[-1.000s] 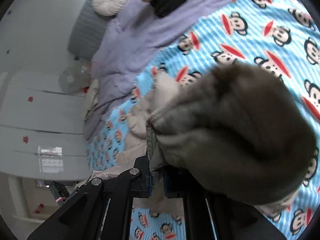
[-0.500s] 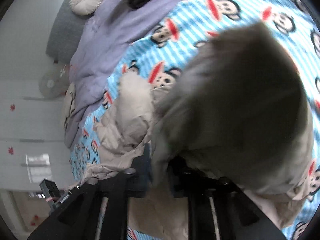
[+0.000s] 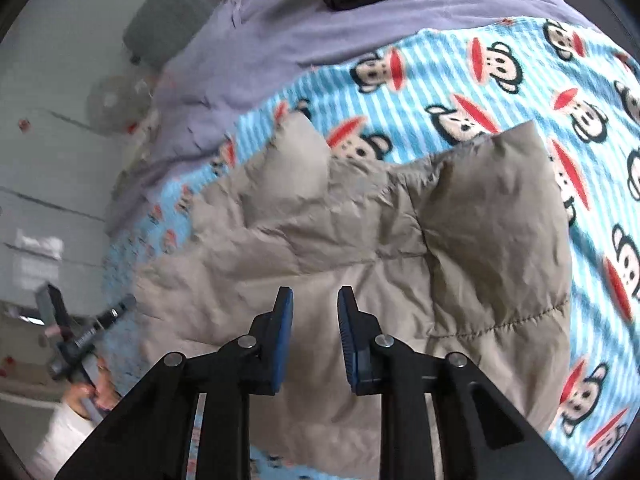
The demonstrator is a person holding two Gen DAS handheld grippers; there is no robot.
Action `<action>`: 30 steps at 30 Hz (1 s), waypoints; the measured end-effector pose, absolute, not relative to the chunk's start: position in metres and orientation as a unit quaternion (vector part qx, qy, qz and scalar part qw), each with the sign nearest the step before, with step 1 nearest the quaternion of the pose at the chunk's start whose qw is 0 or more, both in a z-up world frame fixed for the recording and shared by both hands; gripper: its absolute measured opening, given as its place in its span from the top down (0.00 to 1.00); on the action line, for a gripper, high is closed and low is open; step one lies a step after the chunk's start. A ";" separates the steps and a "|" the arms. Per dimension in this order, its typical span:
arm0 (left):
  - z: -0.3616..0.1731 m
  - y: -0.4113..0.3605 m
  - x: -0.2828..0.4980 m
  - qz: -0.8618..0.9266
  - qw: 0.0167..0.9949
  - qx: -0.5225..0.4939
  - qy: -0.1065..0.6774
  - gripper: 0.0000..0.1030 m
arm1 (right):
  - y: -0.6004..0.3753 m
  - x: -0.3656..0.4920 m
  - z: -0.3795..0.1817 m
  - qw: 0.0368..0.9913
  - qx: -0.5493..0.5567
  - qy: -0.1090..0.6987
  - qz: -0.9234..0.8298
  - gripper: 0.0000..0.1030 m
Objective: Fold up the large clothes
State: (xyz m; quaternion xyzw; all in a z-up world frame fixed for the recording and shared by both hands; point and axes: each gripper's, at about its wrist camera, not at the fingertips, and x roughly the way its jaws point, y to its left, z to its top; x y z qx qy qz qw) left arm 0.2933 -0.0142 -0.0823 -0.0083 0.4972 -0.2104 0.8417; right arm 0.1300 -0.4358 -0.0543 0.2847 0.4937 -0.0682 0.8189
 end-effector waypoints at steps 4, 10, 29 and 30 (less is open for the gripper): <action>-0.122 -0.018 0.317 -0.144 0.857 0.022 0.494 0.39 | -0.453 0.124 -0.070 0.828 0.206 0.493 -0.168 0.76; -0.153 -0.015 0.342 -0.136 0.859 -0.018 0.493 0.39 | -0.507 0.118 -0.100 0.815 0.299 0.456 -0.195 0.84; -0.132 -0.013 0.344 -0.135 0.858 -0.008 0.495 0.33 | -0.523 0.138 -0.095 0.814 0.285 0.452 -0.229 0.87; -0.125 -0.007 0.336 -0.136 0.860 -0.004 0.492 0.33 | -0.520 0.131 -0.089 0.816 0.284 0.449 -0.228 0.87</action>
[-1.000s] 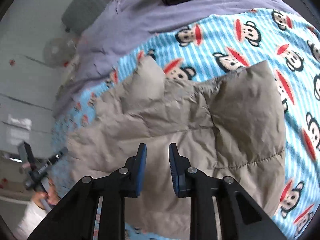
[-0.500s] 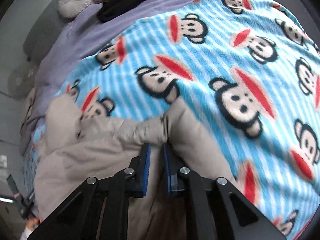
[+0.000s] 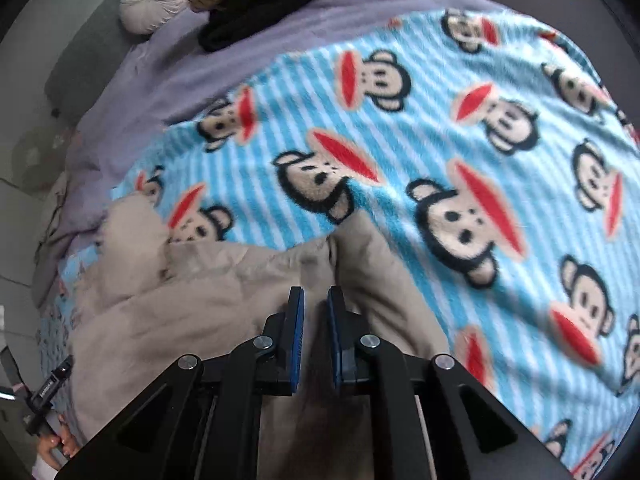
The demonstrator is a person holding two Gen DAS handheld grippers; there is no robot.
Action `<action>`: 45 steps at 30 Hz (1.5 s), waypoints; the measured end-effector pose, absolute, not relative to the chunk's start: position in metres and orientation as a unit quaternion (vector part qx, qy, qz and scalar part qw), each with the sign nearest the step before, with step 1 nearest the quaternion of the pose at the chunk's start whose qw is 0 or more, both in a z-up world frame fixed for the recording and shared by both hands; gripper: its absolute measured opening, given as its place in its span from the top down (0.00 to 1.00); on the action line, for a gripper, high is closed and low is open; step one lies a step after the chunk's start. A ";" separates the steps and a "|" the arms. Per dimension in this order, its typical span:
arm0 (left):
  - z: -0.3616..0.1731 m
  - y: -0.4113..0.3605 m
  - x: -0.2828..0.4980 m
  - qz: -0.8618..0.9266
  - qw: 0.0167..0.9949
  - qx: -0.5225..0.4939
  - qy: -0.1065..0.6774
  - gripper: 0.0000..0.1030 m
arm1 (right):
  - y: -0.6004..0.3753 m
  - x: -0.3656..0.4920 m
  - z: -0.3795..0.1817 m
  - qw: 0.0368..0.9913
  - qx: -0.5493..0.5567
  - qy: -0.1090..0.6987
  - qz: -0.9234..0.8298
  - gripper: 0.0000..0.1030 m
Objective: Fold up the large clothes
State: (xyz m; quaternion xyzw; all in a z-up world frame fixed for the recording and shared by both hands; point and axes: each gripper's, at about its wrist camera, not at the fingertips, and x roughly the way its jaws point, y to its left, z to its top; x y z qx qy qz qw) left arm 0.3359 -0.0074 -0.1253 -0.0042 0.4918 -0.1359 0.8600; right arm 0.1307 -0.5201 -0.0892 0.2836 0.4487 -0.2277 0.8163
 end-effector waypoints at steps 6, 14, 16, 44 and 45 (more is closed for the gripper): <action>-0.111 0.018 0.289 -0.137 0.856 -0.002 0.498 0.33 | -0.494 0.085 -0.069 0.821 0.296 0.440 -0.211 0.86; -0.123 0.024 0.223 -0.138 0.836 0.004 0.531 0.33 | -0.445 0.029 -0.069 0.813 0.324 0.444 -0.192 0.84; -0.128 0.023 0.208 -0.145 0.828 0.004 0.541 0.33 | -0.431 0.017 -0.072 0.809 0.328 0.450 -0.187 0.79; -0.142 0.043 0.135 -0.135 0.808 -0.001 0.574 0.00 | -0.376 -0.050 -0.112 0.769 0.407 0.467 -0.159 0.00; -0.142 0.043 0.134 -0.135 0.807 0.000 0.575 0.00 | -0.376 -0.049 -0.112 0.768 0.410 0.466 -0.157 0.00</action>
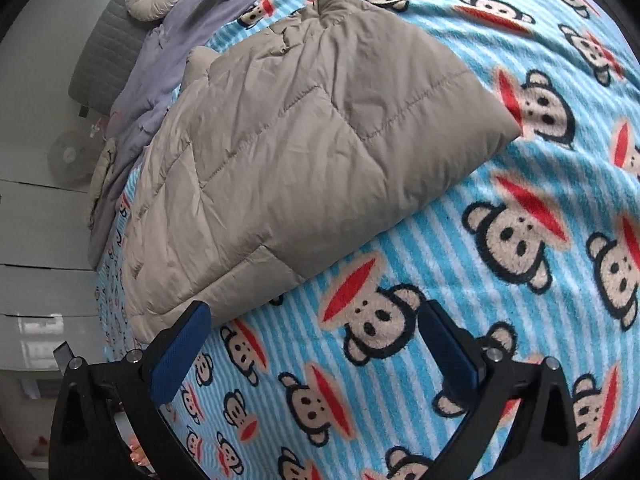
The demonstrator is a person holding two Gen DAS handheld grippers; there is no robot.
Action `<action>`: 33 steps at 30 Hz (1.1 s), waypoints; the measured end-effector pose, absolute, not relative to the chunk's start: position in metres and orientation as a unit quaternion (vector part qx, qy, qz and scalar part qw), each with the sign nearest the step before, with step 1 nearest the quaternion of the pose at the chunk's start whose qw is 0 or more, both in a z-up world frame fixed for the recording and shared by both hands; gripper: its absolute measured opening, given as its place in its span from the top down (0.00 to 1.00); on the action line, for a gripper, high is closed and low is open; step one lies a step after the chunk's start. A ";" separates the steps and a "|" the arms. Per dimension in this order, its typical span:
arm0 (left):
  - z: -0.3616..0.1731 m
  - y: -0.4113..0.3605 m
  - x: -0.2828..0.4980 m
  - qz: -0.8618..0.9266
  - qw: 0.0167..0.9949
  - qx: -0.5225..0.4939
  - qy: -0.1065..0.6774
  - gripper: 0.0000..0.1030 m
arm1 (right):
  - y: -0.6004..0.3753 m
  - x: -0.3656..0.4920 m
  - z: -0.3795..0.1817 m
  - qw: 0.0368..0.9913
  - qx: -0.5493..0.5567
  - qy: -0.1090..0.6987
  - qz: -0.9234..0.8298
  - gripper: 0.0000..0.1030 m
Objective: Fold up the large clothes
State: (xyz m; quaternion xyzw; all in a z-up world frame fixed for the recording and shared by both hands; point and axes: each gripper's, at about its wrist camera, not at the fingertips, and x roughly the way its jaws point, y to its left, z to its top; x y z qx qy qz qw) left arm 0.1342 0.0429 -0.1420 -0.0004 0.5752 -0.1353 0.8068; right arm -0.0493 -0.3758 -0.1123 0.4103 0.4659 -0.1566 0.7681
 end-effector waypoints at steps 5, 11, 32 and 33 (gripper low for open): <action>-0.144 0.043 0.132 -0.127 0.806 0.003 0.578 0.00 | -0.376 -0.051 -0.121 0.754 0.429 0.472 -0.156 0.00; -0.161 0.050 0.138 -0.132 0.789 -0.009 0.600 0.00 | -0.391 -0.063 -0.134 0.728 0.485 0.460 -0.151 0.00; -0.197 0.112 0.183 -0.193 0.717 -0.301 0.598 0.00 | -0.408 -0.055 -0.156 0.700 0.574 0.412 -0.108 0.00; -0.198 0.112 0.187 -0.194 0.715 -0.306 0.598 0.00 | -0.409 -0.054 -0.156 0.699 0.577 0.408 -0.108 0.00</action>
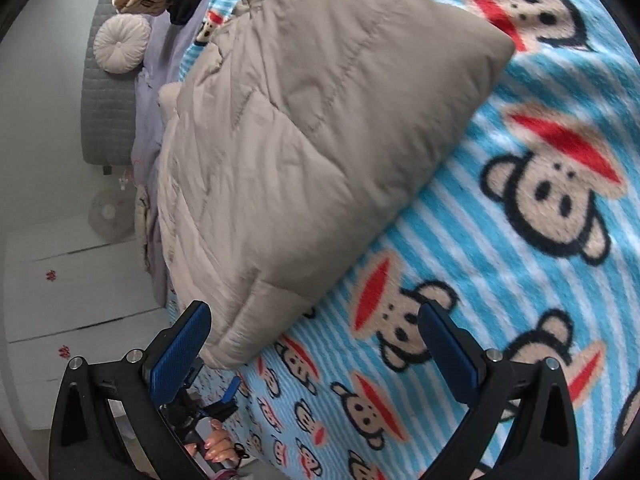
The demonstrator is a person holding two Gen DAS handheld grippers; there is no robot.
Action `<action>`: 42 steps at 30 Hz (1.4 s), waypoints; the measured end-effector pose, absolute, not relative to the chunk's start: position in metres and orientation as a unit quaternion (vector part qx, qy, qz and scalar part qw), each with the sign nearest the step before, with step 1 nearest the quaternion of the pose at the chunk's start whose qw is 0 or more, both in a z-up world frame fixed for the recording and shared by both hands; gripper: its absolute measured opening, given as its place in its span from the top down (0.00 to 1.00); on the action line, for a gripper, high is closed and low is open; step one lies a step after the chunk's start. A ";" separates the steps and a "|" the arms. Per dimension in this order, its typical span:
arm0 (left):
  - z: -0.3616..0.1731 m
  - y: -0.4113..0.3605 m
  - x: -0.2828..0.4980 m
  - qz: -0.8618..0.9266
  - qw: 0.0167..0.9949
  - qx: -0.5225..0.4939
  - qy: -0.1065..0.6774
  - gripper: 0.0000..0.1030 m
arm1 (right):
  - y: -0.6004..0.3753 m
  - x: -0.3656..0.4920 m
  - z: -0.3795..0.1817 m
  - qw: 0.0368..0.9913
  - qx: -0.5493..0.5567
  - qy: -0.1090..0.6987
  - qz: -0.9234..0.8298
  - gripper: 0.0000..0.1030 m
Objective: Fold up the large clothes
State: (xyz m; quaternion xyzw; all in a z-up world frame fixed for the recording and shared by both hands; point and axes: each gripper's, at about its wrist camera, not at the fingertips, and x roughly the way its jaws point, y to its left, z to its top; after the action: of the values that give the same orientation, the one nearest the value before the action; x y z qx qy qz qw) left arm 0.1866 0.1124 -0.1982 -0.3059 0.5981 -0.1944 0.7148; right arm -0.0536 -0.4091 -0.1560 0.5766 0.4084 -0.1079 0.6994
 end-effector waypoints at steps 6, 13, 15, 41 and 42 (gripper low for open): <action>-0.207 0.102 0.200 -0.198 0.712 -0.297 0.604 0.00 | -0.415 -0.042 -0.161 0.694 0.592 0.397 -0.106 0.00; -0.214 0.093 0.215 -0.200 0.714 -0.310 0.596 0.00 | -0.426 -0.030 -0.178 0.686 0.614 0.378 -0.099 0.00; -0.217 0.087 0.221 -0.198 0.713 -0.315 0.594 0.00 | -0.430 -0.024 -0.184 0.681 0.629 0.363 -0.092 0.00; -0.158 0.089 0.219 -0.264 0.743 -0.352 0.504 0.85 | -0.425 -0.018 -0.169 0.671 0.679 0.297 -0.021 0.79; -0.151 0.090 0.213 -0.272 0.745 -0.343 0.504 0.85 | -0.424 -0.021 -0.166 0.674 0.675 0.300 -0.017 0.79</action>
State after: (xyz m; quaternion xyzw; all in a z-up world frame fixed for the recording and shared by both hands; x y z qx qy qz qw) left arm 0.2127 0.0897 -0.1508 -0.3426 0.5035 -0.2720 0.7450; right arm -0.0210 -0.4243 -0.1656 0.6750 0.2999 -0.0172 0.6739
